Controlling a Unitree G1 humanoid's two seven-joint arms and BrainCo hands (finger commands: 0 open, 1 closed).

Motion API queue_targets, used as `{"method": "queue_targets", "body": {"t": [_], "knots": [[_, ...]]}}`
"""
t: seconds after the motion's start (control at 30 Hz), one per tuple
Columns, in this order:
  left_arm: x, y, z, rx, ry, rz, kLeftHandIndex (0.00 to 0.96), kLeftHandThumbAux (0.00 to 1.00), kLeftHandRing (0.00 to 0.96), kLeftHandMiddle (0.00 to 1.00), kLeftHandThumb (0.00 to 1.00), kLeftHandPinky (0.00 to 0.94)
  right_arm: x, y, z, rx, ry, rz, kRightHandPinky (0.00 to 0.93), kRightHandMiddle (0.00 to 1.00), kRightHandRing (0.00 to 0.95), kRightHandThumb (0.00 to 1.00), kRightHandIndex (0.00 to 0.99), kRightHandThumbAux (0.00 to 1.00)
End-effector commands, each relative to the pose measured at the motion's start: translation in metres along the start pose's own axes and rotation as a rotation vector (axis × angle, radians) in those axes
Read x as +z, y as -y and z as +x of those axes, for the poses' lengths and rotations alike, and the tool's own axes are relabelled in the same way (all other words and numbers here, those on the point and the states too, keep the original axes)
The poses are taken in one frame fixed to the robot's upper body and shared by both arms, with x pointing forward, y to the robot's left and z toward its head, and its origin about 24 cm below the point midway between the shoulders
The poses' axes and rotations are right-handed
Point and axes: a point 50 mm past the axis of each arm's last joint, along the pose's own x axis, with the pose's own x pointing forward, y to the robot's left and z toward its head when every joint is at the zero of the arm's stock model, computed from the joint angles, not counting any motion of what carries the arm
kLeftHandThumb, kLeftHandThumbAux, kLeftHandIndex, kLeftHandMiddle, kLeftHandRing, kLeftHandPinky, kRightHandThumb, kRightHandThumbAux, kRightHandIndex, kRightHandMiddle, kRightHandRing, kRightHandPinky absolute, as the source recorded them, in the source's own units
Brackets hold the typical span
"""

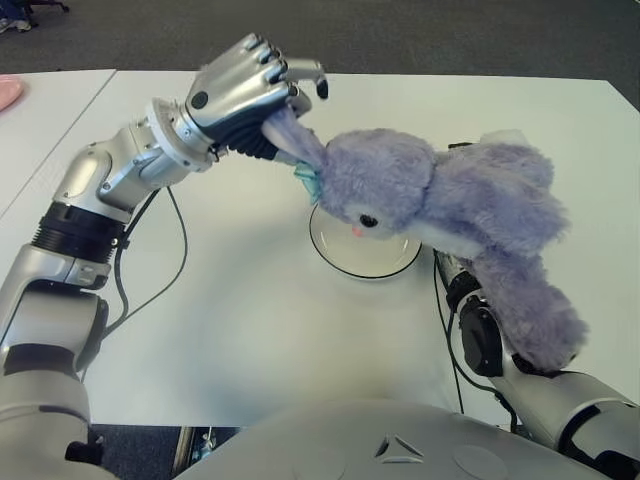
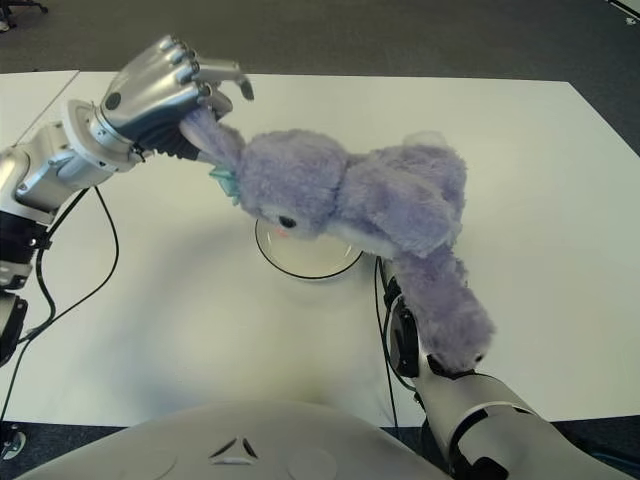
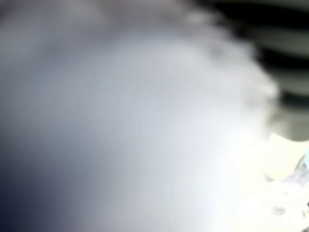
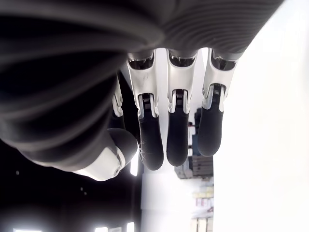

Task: Put the doll into the plate.

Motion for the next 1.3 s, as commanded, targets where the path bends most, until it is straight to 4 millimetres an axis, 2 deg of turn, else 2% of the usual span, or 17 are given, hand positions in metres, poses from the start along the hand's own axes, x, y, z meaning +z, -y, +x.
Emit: {"method": "queue_targets", "body": {"t": [0.03, 0.33, 0.43, 0.57, 0.7, 1.07, 1.3], "knots": [[0.001, 0.014, -0.024, -0.148, -0.104, -0.053, 0.863, 0.591, 0.9, 0.912, 0.11, 0.902, -0.104, 0.029, -0.123, 0.018, -0.481, -0.126, 0.439, 0.402, 0.403, 0.725, 0.431, 0.721], [-0.013, 0.015, -0.014, -0.156, -0.188, -0.054, 0.851, 0.582, 0.901, 0.915, 0.189, 0.901, -0.104, 0.031, -0.122, 0.028, -0.48, -0.138, 0.453, 0.392, 0.429, 0.729, 0.431, 0.722], [-0.015, 0.017, -0.012, -0.154, -0.193, -0.057, 0.845, 0.587, 0.898, 0.913, 0.22, 0.896, -0.105, 0.032, -0.122, 0.03, -0.481, -0.142, 0.432, 0.388, 0.422, 0.729, 0.432, 0.722], [-0.02, 0.031, -0.008, -0.169, -0.211, -0.079, 0.835, 0.593, 0.892, 0.908, 0.249, 0.889, -0.104, 0.033, -0.122, 0.031, -0.48, -0.143, 0.42, 0.384, 0.407, 0.728, 0.432, 0.721], [-0.02, 0.042, -0.013, -0.223, -0.233, -0.13, 0.826, 0.585, 0.883, 0.9, 0.282, 0.865, -0.104, 0.033, -0.122, 0.032, -0.479, -0.142, 0.412, 0.379, 0.391, 0.726, 0.431, 0.722], [-0.021, 0.098, -0.027, -0.444, -0.35, -0.233, 0.808, 0.557, 0.854, 0.874, 0.312, 0.817, -0.104, 0.035, -0.122, 0.035, -0.464, -0.163, 0.405, 0.371, 0.369, 0.722, 0.429, 0.722], [-0.024, 0.104, -0.035, -0.517, -0.396, -0.25, 0.82, 0.528, 0.848, 0.872, 0.307, 0.821, -0.105, 0.037, -0.124, 0.036, -0.467, -0.173, 0.409, 0.37, 0.367, 0.722, 0.429, 0.722]]}}
